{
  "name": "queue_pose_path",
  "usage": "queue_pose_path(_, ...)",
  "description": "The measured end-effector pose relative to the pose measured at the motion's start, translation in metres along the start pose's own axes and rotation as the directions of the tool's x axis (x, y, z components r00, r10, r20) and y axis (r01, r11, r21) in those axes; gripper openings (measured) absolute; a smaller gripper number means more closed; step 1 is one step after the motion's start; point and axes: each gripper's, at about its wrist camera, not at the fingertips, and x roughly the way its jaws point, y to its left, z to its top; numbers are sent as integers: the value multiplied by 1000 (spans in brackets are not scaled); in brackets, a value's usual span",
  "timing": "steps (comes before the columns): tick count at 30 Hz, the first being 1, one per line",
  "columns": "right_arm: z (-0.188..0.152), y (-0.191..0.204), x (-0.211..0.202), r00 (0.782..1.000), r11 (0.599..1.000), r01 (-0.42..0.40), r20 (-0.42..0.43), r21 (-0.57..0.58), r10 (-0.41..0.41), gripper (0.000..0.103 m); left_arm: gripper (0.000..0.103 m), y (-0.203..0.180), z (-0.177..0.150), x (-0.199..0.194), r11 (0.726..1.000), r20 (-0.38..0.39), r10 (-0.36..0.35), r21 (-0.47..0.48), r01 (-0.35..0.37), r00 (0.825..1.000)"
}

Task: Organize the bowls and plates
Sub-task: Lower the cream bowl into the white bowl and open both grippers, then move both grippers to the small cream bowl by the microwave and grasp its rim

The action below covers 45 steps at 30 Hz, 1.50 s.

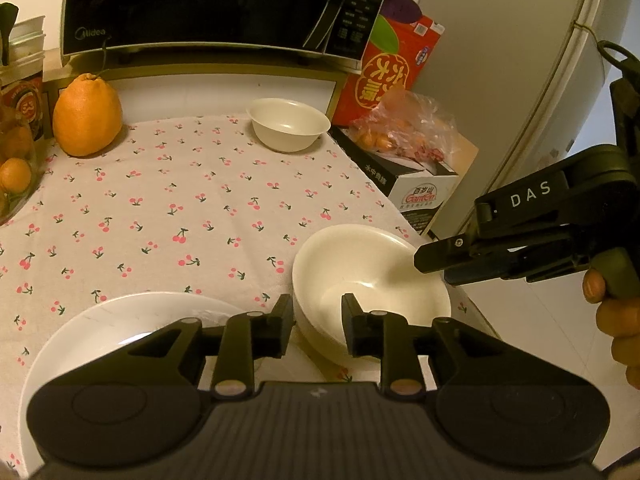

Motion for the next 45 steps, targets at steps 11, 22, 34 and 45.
queue_pose_path(11, 5, -5, -7, 998, 998, -59, 36, 23, 58, 68, 73, -1, 6, -8, 1000, 9, 1, -10, -1, 1000)
queue_pose_path(22, 27, -12, -9, 994, 989, -103, 53, 110, 98, 83, 94, 1, 35, -9, 995, -8, 98, 35, -98, 995)
queue_pose_path(34, 94, -15, 18, 984, 950, -177, 80, 259, 162, 88, 100, 11, 111, 20, 974, -59, 216, 77, -211, 975)
queue_pose_path(45, 122, -37, 90, 944, 868, -322, 196, 378, 265, 88, 92, 52, 154, 103, 967, -34, 254, 31, -253, 967)
